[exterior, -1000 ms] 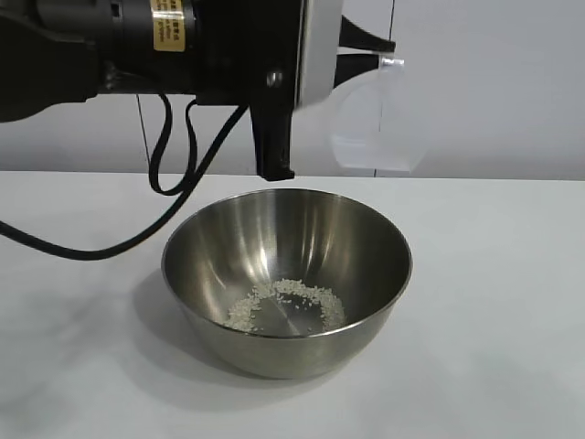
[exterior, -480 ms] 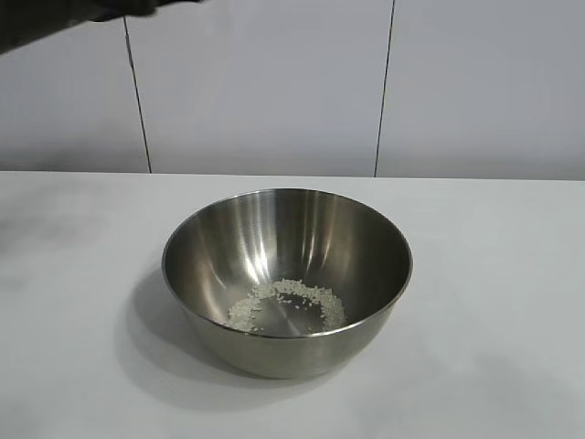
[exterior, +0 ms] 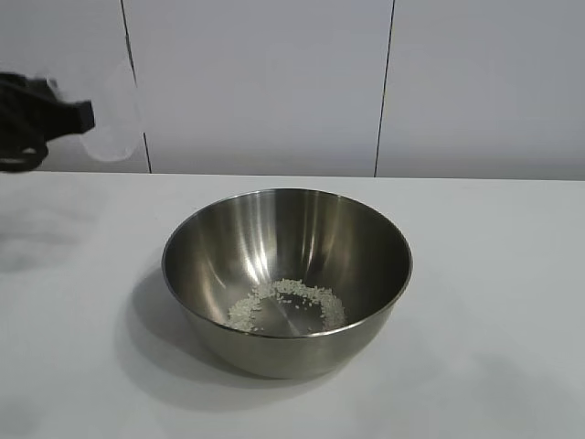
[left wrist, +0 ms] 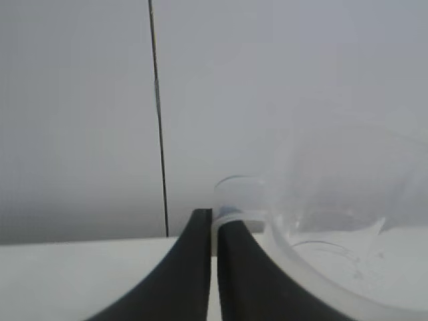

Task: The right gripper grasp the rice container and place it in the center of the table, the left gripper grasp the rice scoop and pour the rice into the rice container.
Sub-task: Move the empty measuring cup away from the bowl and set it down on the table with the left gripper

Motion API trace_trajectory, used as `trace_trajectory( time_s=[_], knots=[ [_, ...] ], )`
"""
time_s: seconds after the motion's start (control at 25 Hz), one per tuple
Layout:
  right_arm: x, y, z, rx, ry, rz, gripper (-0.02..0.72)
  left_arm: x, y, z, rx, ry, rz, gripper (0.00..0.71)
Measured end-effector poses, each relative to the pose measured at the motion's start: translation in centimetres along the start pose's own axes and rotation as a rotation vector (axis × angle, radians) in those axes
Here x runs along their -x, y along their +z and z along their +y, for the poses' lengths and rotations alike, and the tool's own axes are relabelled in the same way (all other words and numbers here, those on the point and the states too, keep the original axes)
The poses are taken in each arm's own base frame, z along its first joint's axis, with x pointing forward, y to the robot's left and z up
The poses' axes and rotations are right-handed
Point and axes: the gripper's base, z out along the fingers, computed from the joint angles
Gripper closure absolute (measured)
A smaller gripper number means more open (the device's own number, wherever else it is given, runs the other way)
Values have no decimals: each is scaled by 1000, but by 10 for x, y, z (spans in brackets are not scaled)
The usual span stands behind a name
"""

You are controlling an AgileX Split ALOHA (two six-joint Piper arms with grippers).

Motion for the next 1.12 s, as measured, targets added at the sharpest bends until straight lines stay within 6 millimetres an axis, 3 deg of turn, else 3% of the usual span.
trace_trajectory(
  time_s=[0.2, 0.64, 0.88, 1.04, 1.12],
  knots=[
    [0, 0, 0, 0, 0, 0, 147, -37, 5, -6, -73, 49, 119, 698],
    [0, 0, 0, 2, 1, 0, 147, -73, 6, -6, -77, 74, 237, 698],
    [0, 0, 0, 2, 1, 0, 147, -80, 6, -6, -70, 46, 257, 688],
    [0, 0, 0, 2, 1, 0, 147, -79, 6, -6, -68, 30, 255, 546],
    [0, 0, 0, 2, 1, 0, 147, -79, 6, -6, -68, 31, 255, 413]
  ],
)
